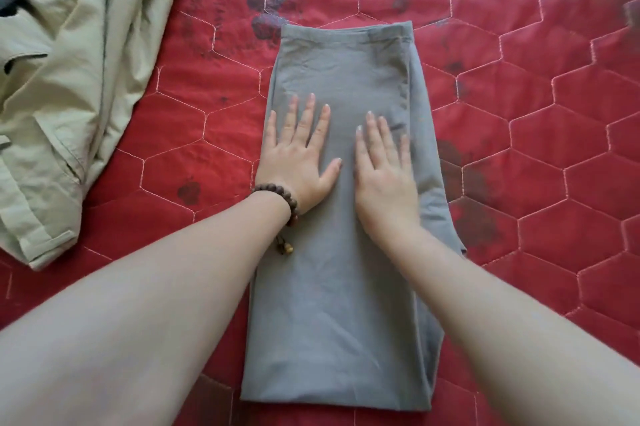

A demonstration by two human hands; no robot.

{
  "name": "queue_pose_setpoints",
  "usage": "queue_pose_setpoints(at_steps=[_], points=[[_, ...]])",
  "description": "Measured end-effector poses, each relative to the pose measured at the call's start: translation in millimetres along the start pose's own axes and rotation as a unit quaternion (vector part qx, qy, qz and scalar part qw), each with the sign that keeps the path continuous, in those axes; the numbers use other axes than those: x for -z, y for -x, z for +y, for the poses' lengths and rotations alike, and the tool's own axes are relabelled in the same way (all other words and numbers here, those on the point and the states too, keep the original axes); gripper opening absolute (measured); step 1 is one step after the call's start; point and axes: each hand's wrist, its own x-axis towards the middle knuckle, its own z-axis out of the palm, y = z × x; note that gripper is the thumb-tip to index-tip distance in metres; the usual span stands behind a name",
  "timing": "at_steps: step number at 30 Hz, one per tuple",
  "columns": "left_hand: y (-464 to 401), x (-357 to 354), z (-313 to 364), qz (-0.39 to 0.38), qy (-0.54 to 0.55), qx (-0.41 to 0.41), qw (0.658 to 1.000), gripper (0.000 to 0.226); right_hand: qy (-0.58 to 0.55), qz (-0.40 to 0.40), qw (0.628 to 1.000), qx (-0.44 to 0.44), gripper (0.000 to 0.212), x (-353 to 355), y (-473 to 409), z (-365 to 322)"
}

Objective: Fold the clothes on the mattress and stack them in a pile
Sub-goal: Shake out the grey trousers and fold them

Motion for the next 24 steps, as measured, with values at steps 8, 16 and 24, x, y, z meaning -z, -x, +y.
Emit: queue_pose_setpoints(at_steps=[8,16,24], points=[[114,-18,-18,-0.035,-0.018,-0.093,0.995,0.07,0.065,-0.092,0.991,-0.072,0.062,0,99,35],[158,-14,1,-0.037,-0.027,-0.111,0.993,0.081,0.042,0.037,0.998,-0.032,0.057,18,132,12],[233,-41,-1,-0.047,-0.013,-0.201,0.978,0.084,0.042,-0.078,0.995,0.049,0.063,-18,202,-26]])
